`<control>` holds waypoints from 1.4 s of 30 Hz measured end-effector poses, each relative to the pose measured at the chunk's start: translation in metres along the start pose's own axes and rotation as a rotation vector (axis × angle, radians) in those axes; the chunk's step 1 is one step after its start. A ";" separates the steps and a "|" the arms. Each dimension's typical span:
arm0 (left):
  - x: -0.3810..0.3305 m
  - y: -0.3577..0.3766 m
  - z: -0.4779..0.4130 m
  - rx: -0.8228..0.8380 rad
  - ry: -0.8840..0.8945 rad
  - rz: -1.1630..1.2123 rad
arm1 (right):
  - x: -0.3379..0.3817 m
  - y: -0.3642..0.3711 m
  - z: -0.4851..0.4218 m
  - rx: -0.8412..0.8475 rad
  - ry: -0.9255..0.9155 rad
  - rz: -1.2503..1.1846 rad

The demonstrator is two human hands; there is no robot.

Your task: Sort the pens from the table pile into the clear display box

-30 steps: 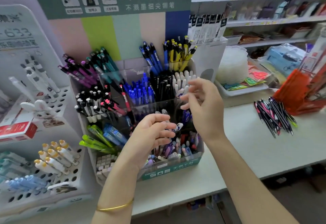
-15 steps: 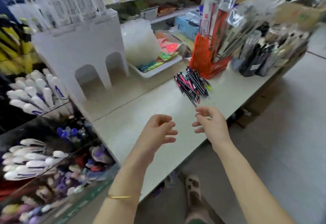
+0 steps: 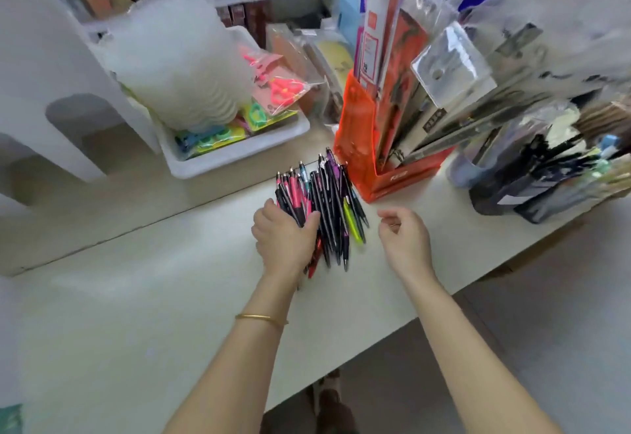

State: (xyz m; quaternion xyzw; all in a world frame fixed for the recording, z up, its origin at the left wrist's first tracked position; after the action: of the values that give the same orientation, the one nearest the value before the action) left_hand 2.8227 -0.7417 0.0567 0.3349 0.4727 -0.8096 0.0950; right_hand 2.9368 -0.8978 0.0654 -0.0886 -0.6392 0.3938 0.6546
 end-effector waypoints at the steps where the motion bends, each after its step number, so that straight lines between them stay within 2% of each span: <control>1: -0.004 0.005 -0.003 -0.022 -0.008 -0.034 | -0.001 0.003 -0.006 0.012 0.000 -0.005; 11: -0.030 0.040 -0.034 -0.064 -0.006 -0.299 | -0.002 0.030 -0.026 0.005 0.044 -0.032; 20: -0.021 0.032 -0.043 -0.045 0.006 -0.287 | -0.001 0.033 -0.024 0.019 0.020 -0.030; 33: -0.012 0.013 -0.044 -0.012 -0.079 -0.164 | 0.009 0.039 -0.020 0.023 -0.023 -0.049; 42: -0.006 0.001 -0.042 0.007 -0.038 -0.098 | 0.022 0.046 -0.019 0.018 -0.062 -0.053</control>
State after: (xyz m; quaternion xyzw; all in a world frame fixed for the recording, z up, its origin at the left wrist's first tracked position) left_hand 2.8468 -0.7078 0.0460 0.2964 0.4838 -0.8211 0.0631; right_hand 2.9325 -0.8460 0.0508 -0.0534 -0.6576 0.3845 0.6456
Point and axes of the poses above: each hand's wrist, its own z-axis away from the middle knuckle, its own y-axis out of the palm, x = y × z, the point moved 4 cm from there along -z, towards the middle knuckle, and after that the axes turned 2 degrees about x, right-handed, at the moved point
